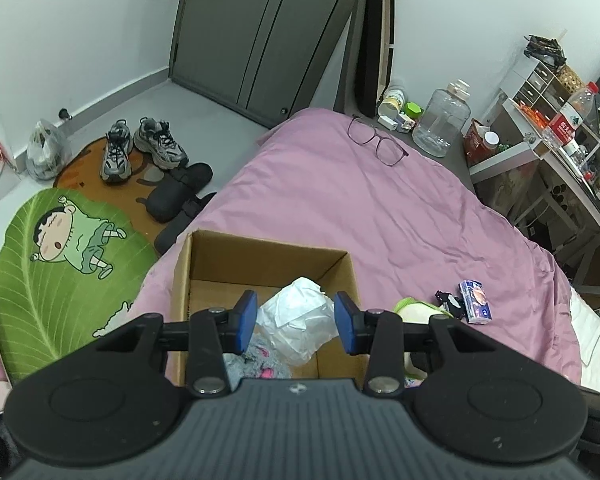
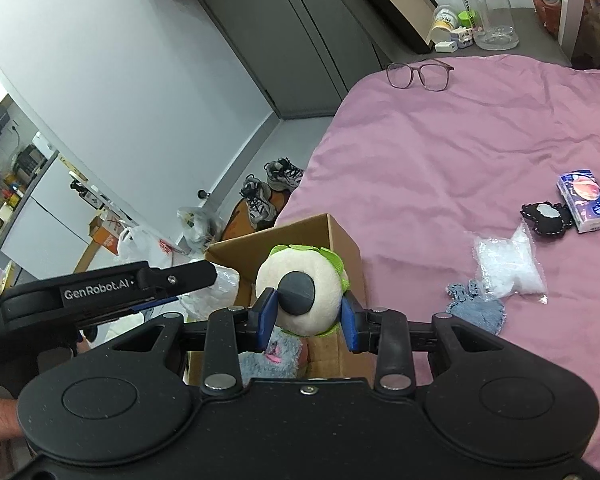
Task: Organize soft objects
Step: 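Carry the white bag with left gripper while right carries the eye toy to the box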
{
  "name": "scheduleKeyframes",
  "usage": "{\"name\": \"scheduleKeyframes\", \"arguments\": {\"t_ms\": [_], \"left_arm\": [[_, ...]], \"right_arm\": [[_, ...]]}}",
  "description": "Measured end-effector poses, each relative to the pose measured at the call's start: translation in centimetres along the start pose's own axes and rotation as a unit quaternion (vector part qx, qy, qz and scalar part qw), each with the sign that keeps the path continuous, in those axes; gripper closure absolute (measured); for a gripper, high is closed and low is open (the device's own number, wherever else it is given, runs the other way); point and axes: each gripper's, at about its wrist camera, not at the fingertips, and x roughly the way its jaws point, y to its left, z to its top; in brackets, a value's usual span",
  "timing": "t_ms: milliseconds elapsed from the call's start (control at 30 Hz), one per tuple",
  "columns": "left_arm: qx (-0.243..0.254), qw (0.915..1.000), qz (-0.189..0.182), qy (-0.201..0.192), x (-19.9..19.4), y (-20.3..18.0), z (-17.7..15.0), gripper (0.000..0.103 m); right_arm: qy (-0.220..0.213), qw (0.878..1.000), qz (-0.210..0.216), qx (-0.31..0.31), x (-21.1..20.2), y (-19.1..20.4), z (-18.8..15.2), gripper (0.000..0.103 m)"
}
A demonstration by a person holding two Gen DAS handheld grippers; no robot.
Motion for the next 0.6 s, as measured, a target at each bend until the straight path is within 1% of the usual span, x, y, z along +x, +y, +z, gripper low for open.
{"name": "scheduleKeyframes", "arguments": {"t_ms": [400, 600], "left_arm": [[-0.031, 0.9992, 0.008, 0.023, 3.4, 2.8, 0.4, 0.062], [-0.034, 0.9990, 0.010, 0.029, 4.9, 3.5, 0.9, 0.062]], "right_arm": [[0.021, 1.000, -0.005, 0.008, 3.8, 0.3, 0.7, 0.069], [0.030, 0.999, -0.007, 0.008, 5.3, 0.4, 1.0, 0.069]]}}
